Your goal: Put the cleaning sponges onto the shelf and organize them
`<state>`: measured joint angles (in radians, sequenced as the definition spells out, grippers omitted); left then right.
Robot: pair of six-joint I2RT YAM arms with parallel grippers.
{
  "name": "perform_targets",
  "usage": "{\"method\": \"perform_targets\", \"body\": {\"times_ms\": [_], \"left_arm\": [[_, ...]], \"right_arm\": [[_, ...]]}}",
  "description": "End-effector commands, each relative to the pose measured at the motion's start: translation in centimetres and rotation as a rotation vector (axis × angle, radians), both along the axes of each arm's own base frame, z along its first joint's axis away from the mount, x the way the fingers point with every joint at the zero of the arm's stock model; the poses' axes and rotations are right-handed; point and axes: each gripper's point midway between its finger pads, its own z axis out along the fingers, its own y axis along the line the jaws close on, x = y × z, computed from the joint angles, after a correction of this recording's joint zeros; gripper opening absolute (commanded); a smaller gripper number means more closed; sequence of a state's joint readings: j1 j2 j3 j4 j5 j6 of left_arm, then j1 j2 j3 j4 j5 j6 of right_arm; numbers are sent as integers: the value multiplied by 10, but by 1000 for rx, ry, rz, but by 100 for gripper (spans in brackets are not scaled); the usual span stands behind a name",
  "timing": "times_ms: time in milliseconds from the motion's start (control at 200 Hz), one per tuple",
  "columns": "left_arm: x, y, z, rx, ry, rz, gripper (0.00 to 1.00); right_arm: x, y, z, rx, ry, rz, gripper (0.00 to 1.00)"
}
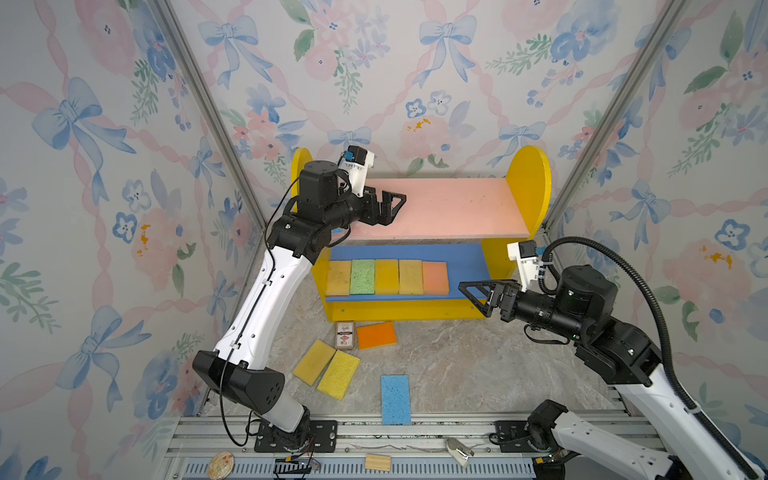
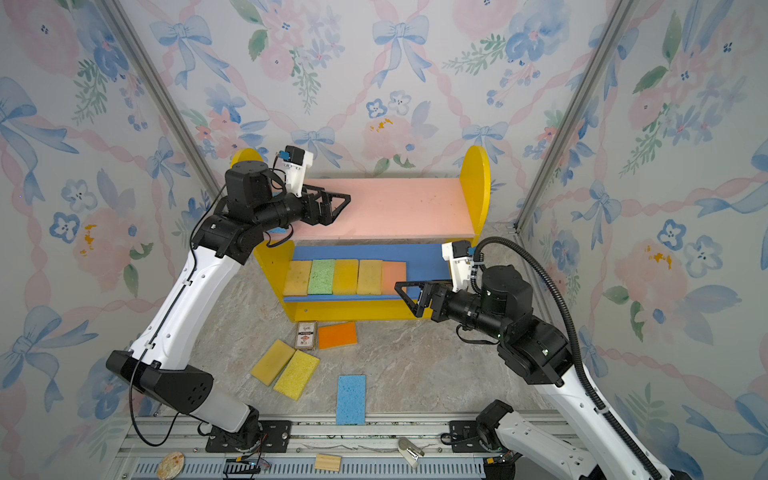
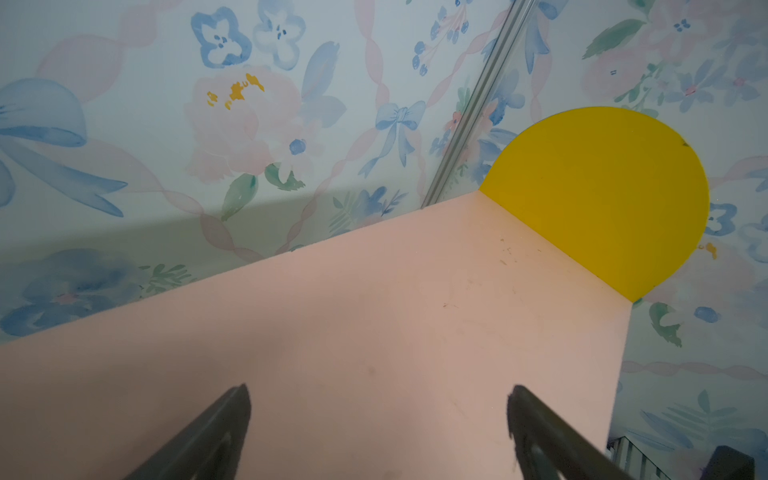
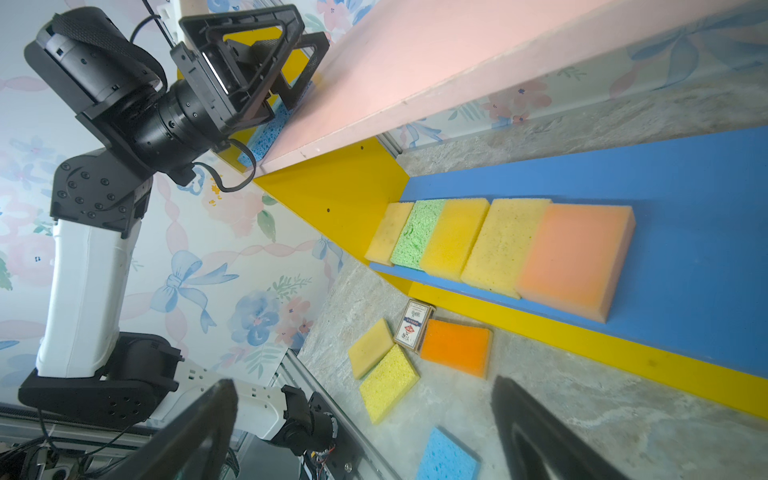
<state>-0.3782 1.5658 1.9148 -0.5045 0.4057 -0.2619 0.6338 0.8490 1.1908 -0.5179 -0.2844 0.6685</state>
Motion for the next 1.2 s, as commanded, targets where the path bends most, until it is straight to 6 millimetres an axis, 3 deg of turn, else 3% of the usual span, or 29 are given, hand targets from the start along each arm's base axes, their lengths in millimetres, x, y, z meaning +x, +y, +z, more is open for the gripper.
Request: {"method": "perform_targets", "body": {"times_ms": [0, 180, 270, 350, 435, 550, 665, 875, 975, 1060, 1195], "left_arm": [[-14, -10, 18, -19, -34, -55, 98], [-52, -28, 49, -94, -73, -150, 98], [-89, -38, 59, -128, -71, -216, 98], [-123, -43, 50, -146, -29, -264, 98], [-153, -42, 18, -145, 59, -283, 98], [-179, -30, -54, -109, 205, -243, 98], [-188, -11, -137, -60, 363, -147, 98], [-193, 26, -276, -113, 633, 129, 98], [-198, 35, -314, -198, 717, 189, 98], [-203, 41, -335, -211, 753, 220, 98], [-206, 44, -342, -204, 761, 211, 98]], "right_arm": [[-9, -7, 5, -13, -11, 7, 97], [-15, -17, 0, -48, -6, -18, 97], [-21, -25, -8, -77, 19, -34, 97], [-27, -32, -19, -123, 12, -41, 97], [-33, -37, -32, -137, 34, -47, 97], [-40, -37, -61, -168, 86, -30, 97], [-44, -27, -102, -199, 189, -30, 97], [-63, 22, -175, -358, 228, 18, 97], [-71, 50, -214, -433, 291, 56, 98], [-75, 73, -242, -472, 331, 75, 99], [-83, 109, -281, -511, 386, 140, 91]]}}
